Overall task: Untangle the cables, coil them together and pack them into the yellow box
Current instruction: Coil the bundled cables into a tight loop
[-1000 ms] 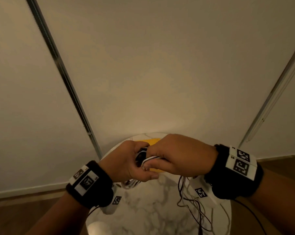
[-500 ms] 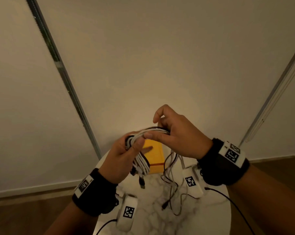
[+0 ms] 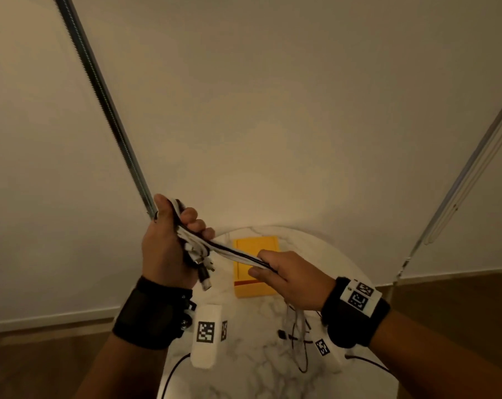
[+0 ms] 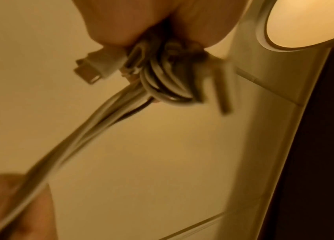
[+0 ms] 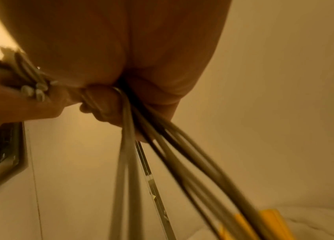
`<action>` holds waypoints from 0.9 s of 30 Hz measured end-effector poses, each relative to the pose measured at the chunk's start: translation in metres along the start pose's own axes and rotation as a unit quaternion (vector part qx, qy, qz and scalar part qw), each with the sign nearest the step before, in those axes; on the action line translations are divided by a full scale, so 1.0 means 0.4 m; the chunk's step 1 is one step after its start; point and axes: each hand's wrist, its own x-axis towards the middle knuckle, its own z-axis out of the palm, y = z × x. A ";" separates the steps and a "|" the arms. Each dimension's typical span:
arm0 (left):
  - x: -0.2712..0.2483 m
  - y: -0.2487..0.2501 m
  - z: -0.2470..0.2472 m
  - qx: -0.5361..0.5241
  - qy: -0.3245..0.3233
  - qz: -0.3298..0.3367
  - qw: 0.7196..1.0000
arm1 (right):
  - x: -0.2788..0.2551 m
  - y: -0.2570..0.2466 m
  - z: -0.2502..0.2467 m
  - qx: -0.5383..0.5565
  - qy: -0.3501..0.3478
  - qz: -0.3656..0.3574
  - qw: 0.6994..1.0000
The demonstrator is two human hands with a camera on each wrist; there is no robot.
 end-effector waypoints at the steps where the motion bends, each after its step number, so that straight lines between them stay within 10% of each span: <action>1: 0.001 0.015 -0.003 0.020 -0.005 0.015 1.000 | -0.002 -0.001 -0.011 0.003 -0.001 0.003 1.000; 9: 0.025 0.055 -0.028 0.304 -0.007 0.311 0.900 | -0.018 -0.039 -0.072 -0.119 0.014 -0.020 0.993; 18: 0.008 -0.002 -0.018 0.585 -0.097 0.339 0.730 | -0.030 -0.159 -0.150 -0.357 0.019 -0.184 0.916; 27: -0.042 -0.099 0.005 0.267 -0.241 0.135 0.923 | 0.038 -0.244 -0.259 -0.340 0.045 -0.241 0.908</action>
